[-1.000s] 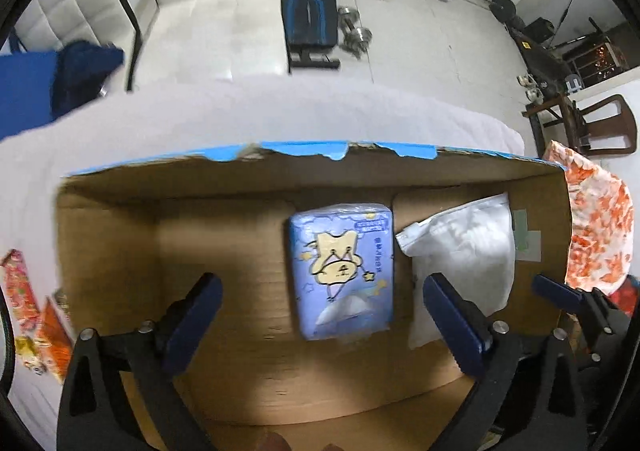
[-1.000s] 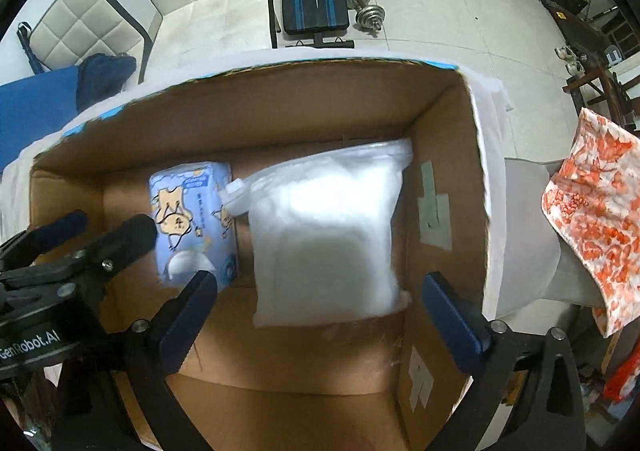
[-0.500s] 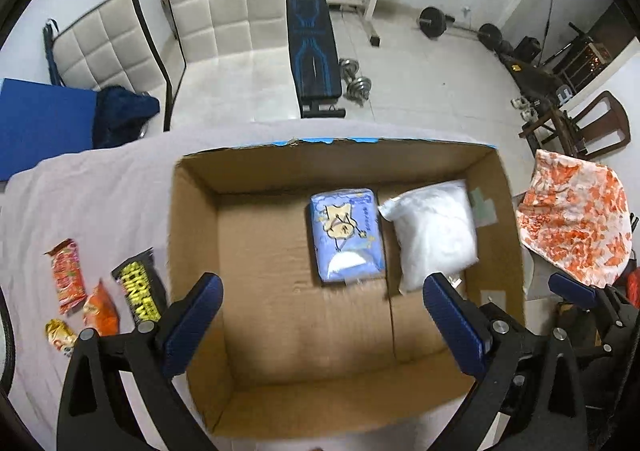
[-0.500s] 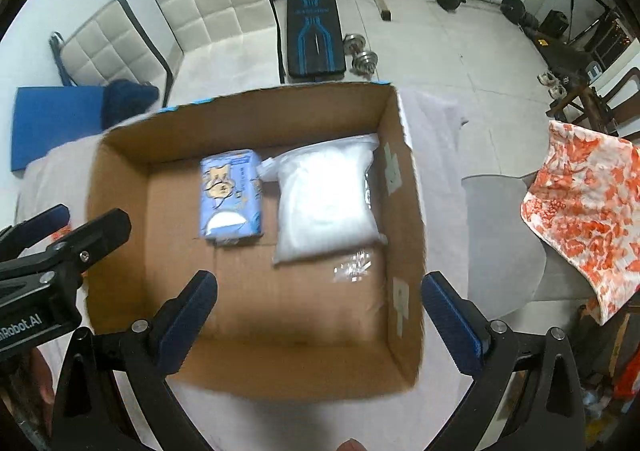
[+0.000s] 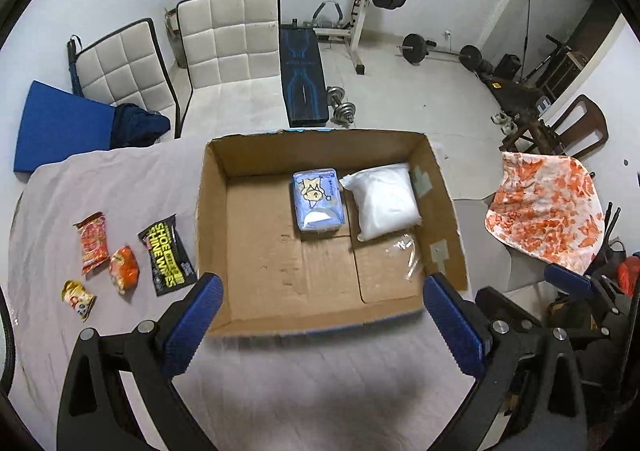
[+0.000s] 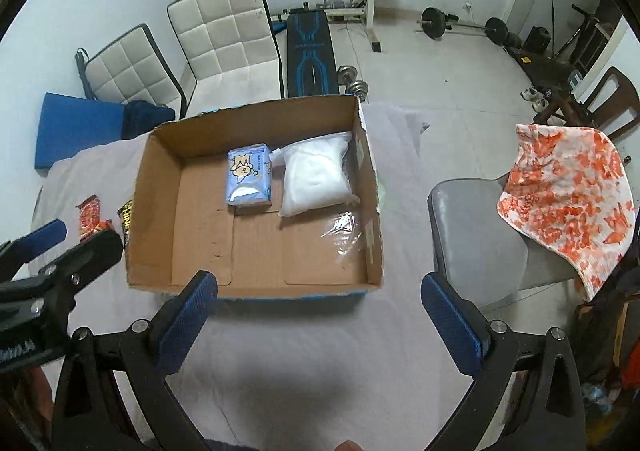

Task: Organize soft objects
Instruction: 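Move both grippers back toward the remaining snack bags, then grasp the red-green snack bag with the left gripper while the right grasps the orange bag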

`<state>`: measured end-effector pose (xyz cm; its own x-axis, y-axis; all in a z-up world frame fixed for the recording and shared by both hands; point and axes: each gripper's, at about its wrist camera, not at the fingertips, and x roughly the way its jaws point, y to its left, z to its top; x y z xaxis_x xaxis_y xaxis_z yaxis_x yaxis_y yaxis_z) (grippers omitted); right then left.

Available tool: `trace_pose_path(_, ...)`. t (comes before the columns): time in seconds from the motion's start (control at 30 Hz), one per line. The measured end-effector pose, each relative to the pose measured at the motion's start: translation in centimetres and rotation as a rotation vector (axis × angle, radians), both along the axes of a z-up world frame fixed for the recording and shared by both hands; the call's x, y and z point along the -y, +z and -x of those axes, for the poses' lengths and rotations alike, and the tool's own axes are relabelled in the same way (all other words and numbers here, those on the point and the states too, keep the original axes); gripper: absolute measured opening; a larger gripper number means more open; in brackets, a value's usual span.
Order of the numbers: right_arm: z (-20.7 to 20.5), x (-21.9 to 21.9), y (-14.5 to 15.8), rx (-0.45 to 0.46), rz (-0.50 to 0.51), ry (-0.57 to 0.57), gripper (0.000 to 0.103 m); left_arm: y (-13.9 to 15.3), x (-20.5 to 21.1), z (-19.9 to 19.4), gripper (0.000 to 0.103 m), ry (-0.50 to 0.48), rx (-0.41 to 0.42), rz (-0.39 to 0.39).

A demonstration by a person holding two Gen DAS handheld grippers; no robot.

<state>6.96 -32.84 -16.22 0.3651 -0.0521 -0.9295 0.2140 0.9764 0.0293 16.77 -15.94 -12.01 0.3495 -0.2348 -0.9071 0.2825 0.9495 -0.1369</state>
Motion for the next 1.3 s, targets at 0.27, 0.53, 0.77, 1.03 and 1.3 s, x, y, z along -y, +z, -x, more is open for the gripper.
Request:
trace_pose_path(0.27,2.5,-1.7,3.0,0.039,0.004,0.016,0.103,2.5,-1.3,2.3,0.103,0.019,0.03,0.035)
trace_pose_path(0.53,1.6,-5.7,4.9,0.046,-0.019,0.005,0.103,3.2,-6.1,1.0,0.103,0.039,0.012,0.096)
trace_pose_path(0.77,-2.7,-13.1,4.4,0.026,-0.092,0.052,0.103,3.1,-15.1,-1.9,0.103,0.122,-0.007,0.096)
trace_pose_path(1.03,-11.6,-27.5,-2.2,-0.099,-0.207,0.23,0.103,-1.0,-30.0,-6.1,0.103,0.337,-0.083,0.043)
trace_pose_path(1.3,-22.1,-36.6,-13.9,-0.322,-0.153,0.226,0.084,-9.4,-37.7,-11.9,0.103,0.412,-0.177,-0.048)
